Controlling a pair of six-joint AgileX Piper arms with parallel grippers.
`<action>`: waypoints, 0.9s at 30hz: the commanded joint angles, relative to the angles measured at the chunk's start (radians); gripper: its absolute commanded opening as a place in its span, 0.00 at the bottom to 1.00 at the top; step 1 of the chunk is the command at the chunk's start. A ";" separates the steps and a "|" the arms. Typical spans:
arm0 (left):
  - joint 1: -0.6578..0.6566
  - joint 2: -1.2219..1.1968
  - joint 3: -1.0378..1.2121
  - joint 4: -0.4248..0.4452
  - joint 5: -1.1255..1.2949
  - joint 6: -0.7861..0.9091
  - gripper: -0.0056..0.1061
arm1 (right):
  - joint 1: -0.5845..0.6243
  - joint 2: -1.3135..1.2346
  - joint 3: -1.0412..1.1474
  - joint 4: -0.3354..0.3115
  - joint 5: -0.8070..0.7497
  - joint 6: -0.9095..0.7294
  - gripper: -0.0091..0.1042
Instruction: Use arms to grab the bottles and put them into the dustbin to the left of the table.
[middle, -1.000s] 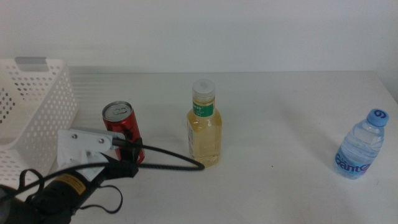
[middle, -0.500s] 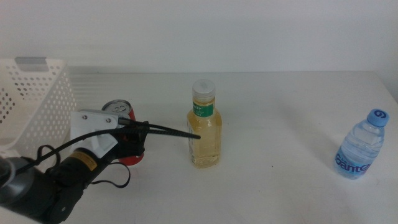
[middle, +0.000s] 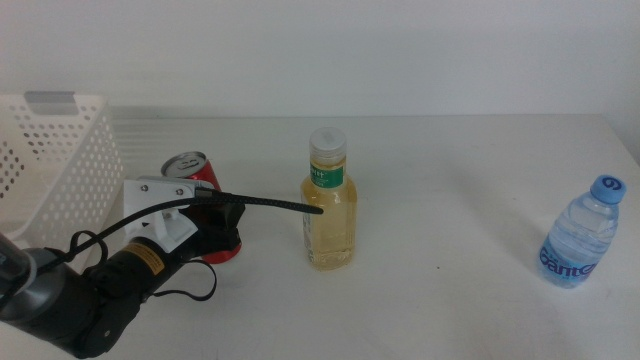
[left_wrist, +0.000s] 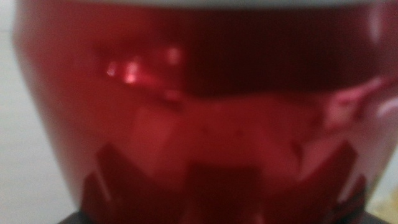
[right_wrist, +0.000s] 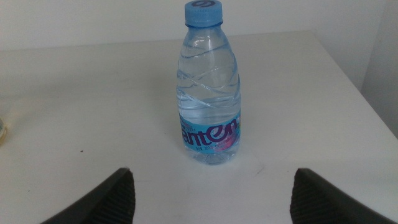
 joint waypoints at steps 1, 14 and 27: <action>0.000 -0.071 -0.006 0.028 -0.116 -0.028 0.11 | -0.006 -0.028 -0.007 -0.005 -0.074 -0.006 0.66; 0.011 -0.517 0.024 0.028 0.397 -0.036 0.03 | -0.006 -0.028 -0.007 -0.005 -0.074 -0.006 0.66; 0.225 -0.762 -0.163 0.968 0.769 -0.898 0.03 | -0.006 -0.028 -0.007 -0.005 -0.074 -0.006 0.66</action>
